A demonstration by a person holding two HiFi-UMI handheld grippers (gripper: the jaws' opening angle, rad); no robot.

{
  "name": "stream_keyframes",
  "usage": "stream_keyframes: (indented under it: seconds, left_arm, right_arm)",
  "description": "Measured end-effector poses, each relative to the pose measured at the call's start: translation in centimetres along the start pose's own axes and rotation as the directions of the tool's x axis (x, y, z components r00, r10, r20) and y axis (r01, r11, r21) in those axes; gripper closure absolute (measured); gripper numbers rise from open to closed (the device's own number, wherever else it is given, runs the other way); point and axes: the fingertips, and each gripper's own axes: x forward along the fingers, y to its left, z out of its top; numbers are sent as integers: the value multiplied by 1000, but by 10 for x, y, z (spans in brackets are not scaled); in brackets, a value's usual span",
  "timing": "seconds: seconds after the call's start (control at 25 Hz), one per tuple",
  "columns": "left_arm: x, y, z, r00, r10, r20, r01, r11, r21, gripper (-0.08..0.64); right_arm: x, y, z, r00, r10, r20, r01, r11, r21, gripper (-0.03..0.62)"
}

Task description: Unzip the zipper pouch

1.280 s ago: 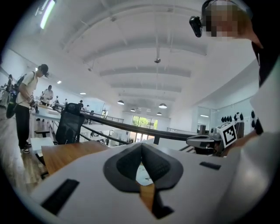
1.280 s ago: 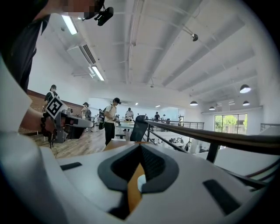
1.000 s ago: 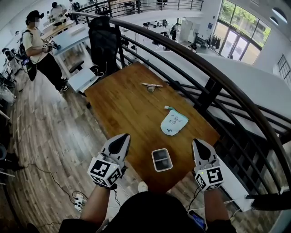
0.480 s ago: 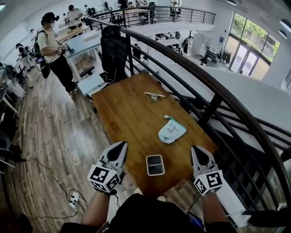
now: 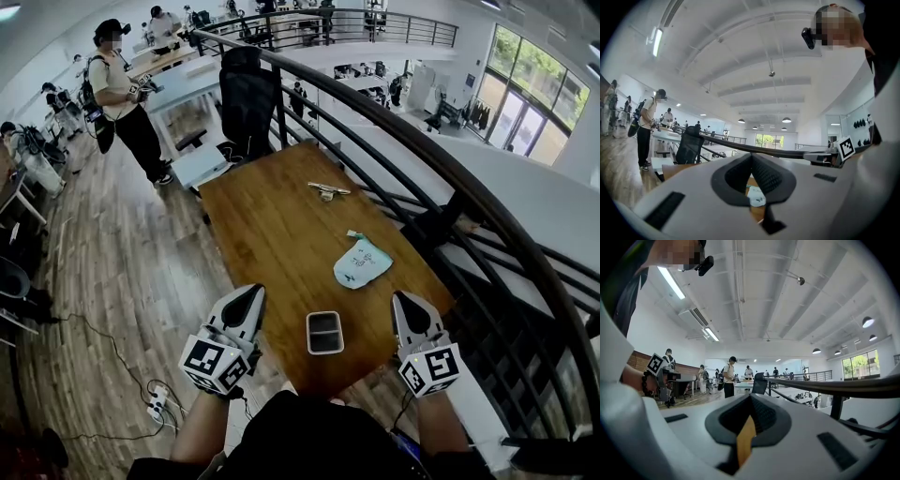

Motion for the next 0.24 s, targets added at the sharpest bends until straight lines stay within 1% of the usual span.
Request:
stream_keyframes:
  seconds: [0.24]
  left_arm:
    - [4, 5, -3, 1000, -6, 5, 6, 1000, -11, 546]
  right_arm:
    - [10, 3, -7, 1000, 6, -13, -6, 1000, 2, 598]
